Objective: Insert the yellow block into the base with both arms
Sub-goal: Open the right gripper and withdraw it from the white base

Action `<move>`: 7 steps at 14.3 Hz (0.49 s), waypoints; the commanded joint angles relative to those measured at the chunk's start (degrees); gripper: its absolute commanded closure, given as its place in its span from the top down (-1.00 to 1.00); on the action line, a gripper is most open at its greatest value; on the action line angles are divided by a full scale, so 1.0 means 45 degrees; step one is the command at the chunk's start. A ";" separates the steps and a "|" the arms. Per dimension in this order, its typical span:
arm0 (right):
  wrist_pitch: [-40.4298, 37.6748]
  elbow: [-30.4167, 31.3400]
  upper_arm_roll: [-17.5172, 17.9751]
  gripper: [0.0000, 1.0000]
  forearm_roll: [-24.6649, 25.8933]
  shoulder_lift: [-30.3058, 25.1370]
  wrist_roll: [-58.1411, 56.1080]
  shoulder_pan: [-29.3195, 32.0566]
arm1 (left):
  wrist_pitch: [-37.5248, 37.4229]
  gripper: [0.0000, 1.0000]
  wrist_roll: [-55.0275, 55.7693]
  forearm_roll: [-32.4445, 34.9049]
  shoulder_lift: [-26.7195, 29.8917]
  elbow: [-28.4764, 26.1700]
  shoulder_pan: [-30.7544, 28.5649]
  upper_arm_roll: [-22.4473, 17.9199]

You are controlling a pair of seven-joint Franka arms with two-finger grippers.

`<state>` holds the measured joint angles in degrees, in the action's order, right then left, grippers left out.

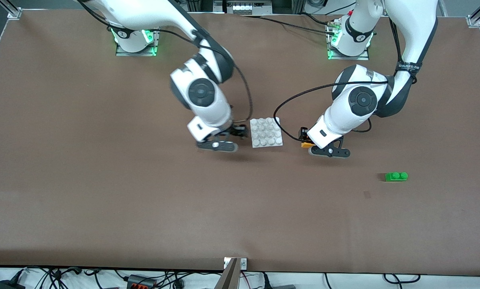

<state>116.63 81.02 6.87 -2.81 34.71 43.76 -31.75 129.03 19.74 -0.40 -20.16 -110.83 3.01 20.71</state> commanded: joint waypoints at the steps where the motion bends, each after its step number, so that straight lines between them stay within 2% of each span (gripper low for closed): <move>1: -0.2080 0.0375 -0.0081 1.00 0.0174 -0.1400 -0.1630 0.1172 | -0.0236 0.10 -0.0207 0.0129 0.0008 0.0138 -0.0063 0.0028; 5: -0.5848 0.0317 -0.0120 1.00 0.0136 -0.3276 -0.5921 0.3885 | -0.0197 0.08 -0.0031 0.0109 -0.0090 0.0138 0.0480 -0.0050; 7: -0.6501 0.0413 -0.0120 1.00 0.0155 -0.3805 -0.8695 0.5252 | -0.0081 0.05 0.0395 0.0050 -0.0401 0.0157 0.1260 -0.0225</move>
<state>89.78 80.92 5.27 -2.28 20.81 14.29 -13.33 128.95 19.93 -0.40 -20.57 -110.85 5.06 20.74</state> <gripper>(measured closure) 0.000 0.313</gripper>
